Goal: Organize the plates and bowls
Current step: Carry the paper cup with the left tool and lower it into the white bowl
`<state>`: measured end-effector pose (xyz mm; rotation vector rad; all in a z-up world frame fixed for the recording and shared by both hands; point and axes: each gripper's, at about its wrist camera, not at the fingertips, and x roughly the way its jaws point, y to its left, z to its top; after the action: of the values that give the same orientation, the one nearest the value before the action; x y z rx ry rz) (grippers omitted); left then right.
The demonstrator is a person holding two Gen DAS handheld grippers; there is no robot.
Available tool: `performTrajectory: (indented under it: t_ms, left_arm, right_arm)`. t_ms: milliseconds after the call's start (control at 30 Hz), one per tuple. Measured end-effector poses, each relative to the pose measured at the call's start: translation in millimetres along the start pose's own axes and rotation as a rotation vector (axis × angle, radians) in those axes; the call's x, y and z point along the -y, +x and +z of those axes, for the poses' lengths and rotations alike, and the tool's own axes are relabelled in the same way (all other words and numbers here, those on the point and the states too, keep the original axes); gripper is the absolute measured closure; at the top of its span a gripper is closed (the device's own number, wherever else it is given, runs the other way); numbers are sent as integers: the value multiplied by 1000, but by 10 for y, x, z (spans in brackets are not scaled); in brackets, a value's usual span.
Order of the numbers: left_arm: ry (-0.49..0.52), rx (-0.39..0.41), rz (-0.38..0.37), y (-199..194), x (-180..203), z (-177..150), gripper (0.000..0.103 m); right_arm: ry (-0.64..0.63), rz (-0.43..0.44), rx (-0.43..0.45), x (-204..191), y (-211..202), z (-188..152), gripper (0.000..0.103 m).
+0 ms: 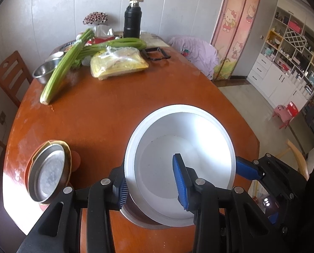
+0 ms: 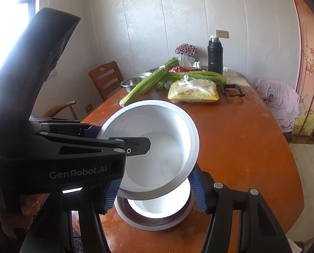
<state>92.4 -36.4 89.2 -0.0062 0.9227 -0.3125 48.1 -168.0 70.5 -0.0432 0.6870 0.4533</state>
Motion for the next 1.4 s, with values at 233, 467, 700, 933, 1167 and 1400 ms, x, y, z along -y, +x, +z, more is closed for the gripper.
performTrajectory:
  t_ms: [233, 467, 700, 933, 1167, 1400]
  left_arm:
    - [-7, -26, 6, 113, 6, -82, 64]
    - [-18, -50, 7, 255, -9, -126, 64]
    - [-32, -69, 15, 372, -60, -200, 64]
    - [-43, -92, 31, 529, -100, -249, 64]
    - [-43, -99, 62, 574, -90, -293, 64]
    - [-49, -116, 77, 644, -128, -325, 64]
  right_arm:
    - [1, 3, -27, -2, 64, -103, 42]
    - [2, -1, -56, 18, 153, -177, 42]
    - [5, 9, -86, 35, 261, -223, 42]
    - [2, 6, -116, 9, 401, -285, 42]
    - [-15, 6, -123, 0, 429, -330, 42]
    - [-24, 18, -138, -23, 469, -368, 42]
